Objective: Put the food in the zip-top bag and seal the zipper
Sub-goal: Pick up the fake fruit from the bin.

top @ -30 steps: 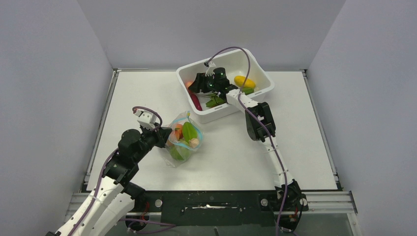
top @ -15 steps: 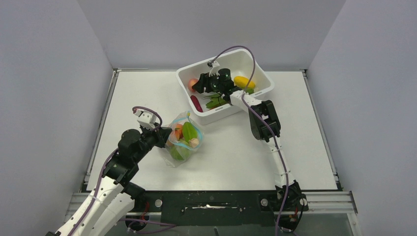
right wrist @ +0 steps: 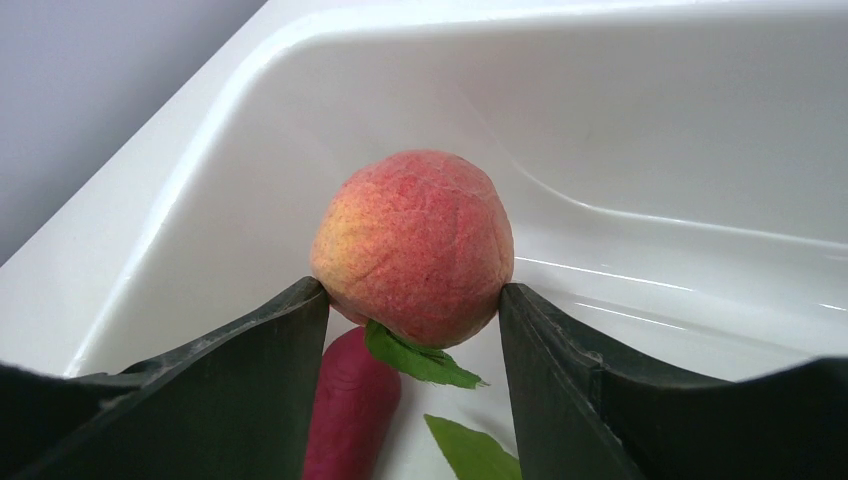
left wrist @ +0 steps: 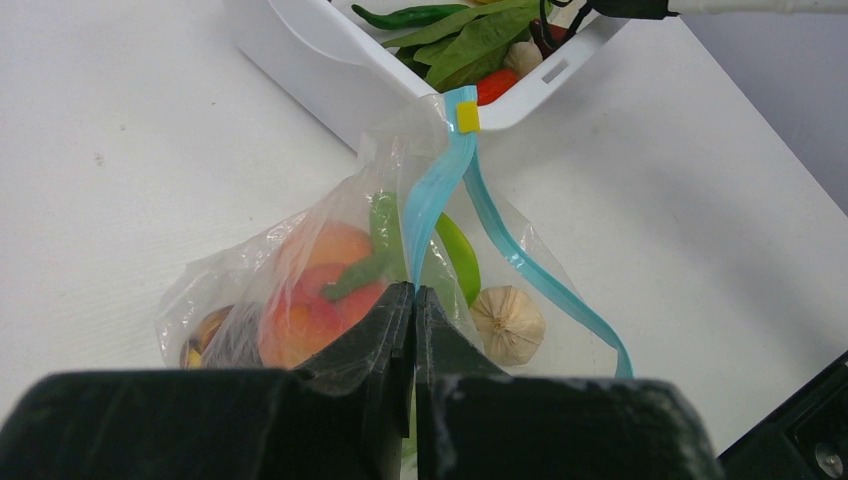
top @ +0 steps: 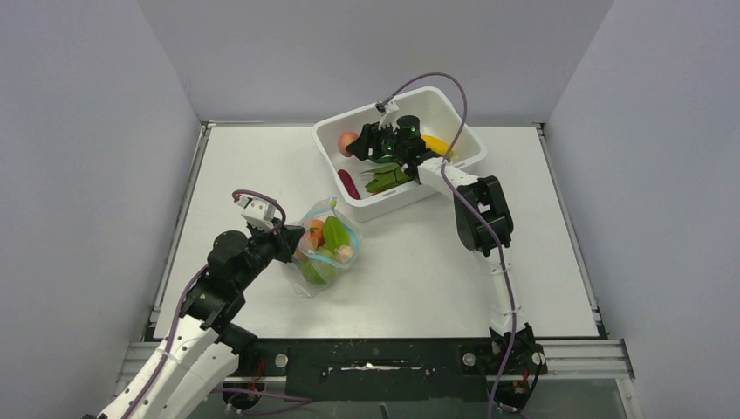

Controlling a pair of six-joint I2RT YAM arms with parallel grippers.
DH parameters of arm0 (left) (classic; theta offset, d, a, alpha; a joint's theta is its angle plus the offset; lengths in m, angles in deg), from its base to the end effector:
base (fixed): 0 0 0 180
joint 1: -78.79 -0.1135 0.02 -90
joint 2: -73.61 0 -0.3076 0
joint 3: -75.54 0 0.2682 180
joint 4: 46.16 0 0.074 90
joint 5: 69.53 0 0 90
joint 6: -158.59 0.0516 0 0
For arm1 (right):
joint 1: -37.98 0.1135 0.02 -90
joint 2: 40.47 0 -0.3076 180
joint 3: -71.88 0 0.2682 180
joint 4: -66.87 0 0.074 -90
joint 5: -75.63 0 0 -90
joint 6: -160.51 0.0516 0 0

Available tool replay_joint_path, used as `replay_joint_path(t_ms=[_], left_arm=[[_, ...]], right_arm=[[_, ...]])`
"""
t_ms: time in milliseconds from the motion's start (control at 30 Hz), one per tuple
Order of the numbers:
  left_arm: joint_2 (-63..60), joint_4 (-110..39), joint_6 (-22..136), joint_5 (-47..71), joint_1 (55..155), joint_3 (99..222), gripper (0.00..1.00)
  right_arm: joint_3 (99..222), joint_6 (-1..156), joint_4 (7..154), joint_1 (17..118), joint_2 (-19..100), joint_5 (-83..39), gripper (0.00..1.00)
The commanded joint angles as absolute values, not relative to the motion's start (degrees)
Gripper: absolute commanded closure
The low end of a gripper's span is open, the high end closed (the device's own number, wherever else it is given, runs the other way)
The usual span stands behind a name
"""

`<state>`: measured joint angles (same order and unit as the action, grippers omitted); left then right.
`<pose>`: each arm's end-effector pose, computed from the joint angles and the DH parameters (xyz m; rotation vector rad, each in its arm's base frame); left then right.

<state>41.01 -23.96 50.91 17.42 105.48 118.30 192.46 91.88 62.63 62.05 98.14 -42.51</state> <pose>0.1307 -0.0688 0.3004 0.1821 1.8119 -0.6012 0.5579 0.2758 0.2054 -0.4101 1.8545 0.9953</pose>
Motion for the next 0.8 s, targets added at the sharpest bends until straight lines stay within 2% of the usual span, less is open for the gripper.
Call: replay_joint_path(t_ms=[0, 300, 767], left_arm=[[42.05, -26.65, 50.48, 18.04, 105.77, 118.97, 1.00], [41.63, -26.82, 49.72, 18.11, 105.77, 119.35, 1.00], [39.26, -25.49, 45.66, 19.14, 105.77, 121.84, 1.00]], right_arm=[[189.08, 91.17, 57.21, 62.01, 89.79, -43.21, 0.70], [177.79, 91.20, 55.45, 62.19, 80.18, -42.31, 0.71], [160.71, 90.30, 62.13, 63.32, 61.80, -39.31, 0.70]])
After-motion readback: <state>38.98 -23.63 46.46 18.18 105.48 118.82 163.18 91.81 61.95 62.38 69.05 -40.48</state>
